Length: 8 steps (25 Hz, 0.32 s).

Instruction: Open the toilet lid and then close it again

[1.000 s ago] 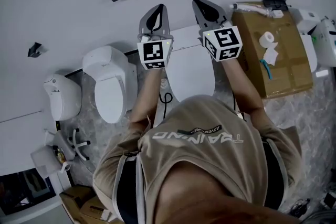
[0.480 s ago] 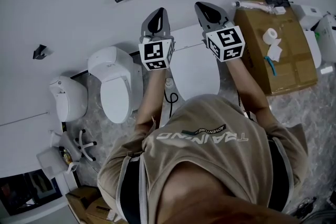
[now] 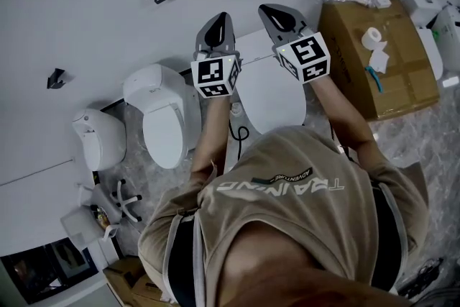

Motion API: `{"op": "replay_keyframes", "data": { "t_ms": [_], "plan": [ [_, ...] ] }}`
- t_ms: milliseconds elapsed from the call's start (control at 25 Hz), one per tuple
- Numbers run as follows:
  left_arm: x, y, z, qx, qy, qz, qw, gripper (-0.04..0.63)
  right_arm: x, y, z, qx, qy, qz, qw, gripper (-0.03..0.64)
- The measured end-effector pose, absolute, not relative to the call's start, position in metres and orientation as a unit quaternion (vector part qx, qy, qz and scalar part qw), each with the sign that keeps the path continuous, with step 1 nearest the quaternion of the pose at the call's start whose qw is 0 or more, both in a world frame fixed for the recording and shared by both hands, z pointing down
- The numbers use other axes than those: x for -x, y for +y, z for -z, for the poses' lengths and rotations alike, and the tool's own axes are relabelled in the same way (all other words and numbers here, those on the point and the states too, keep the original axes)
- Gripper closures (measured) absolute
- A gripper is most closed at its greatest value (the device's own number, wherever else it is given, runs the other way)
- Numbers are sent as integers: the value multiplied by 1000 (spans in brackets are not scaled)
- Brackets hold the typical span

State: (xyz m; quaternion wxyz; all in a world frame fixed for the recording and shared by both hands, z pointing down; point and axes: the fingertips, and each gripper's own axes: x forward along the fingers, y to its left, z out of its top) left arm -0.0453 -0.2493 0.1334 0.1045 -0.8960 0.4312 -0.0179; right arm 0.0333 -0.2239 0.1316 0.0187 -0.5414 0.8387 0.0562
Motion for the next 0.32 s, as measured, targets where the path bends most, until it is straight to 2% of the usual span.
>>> {"op": "replay_keyframes", "data": {
  "t_ms": [320],
  "plan": [
    [44, -244, -146, 900, 424, 16, 100, 594, -33, -221, -138, 548, 834, -61, 5, 606]
  ]
}}
